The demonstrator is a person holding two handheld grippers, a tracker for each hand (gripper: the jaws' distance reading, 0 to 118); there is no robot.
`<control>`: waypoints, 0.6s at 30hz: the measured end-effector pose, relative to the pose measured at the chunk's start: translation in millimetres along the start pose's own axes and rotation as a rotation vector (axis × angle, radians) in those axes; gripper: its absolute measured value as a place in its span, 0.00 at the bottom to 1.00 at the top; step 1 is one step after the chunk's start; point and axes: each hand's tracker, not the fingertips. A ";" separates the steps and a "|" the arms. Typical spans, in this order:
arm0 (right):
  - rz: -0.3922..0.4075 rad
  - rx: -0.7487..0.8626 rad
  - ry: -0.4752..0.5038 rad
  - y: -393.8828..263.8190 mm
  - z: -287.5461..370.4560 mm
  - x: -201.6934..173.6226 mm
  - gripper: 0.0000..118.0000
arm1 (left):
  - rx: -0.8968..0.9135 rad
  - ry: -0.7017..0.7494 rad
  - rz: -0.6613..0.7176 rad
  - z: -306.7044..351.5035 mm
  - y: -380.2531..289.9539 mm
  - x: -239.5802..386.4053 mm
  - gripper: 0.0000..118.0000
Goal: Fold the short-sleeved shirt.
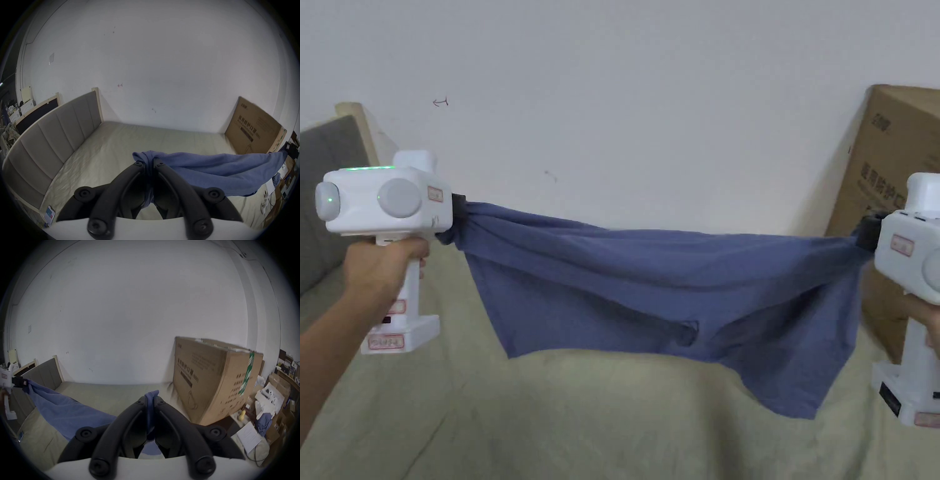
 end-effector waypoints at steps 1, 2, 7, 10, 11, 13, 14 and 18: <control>-0.001 -0.003 0.001 -10.3 -3.9 -1.4 0.05 | -0.013 0.004 -0.002 -4.0 -9.8 -1.9 0.06; -0.004 -0.016 -0.006 -21.0 -6.9 -3.3 0.05 | -0.017 0.007 0.001 -7.7 -19.9 -4.6 0.06; -0.034 -0.107 -0.017 -29.8 2.2 -1.3 0.05 | -0.102 0.013 0.018 -12.5 -76.4 -18.5 0.06; -0.039 -0.148 -0.028 -110.8 11.0 -3.4 0.05 | -0.161 0.004 0.055 -1.4 -116.5 -30.6 0.06; -0.041 -0.159 -0.025 -123.8 19.3 -1.1 0.05 | -0.189 0.005 0.051 3.9 -130.6 -33.8 0.06; -0.050 -0.201 -0.023 -150.0 37.0 1.8 0.05 | -0.217 0.015 0.043 18.3 -159.9 -40.7 0.06; -0.058 -0.218 -0.019 -164.2 49.7 4.4 0.05 | -0.253 0.022 0.040 26.6 -175.7 -44.0 0.06; -0.090 -0.275 -0.017 -205.6 98.0 8.1 0.05 | -0.315 0.030 0.038 63.6 -234.1 -56.0 0.06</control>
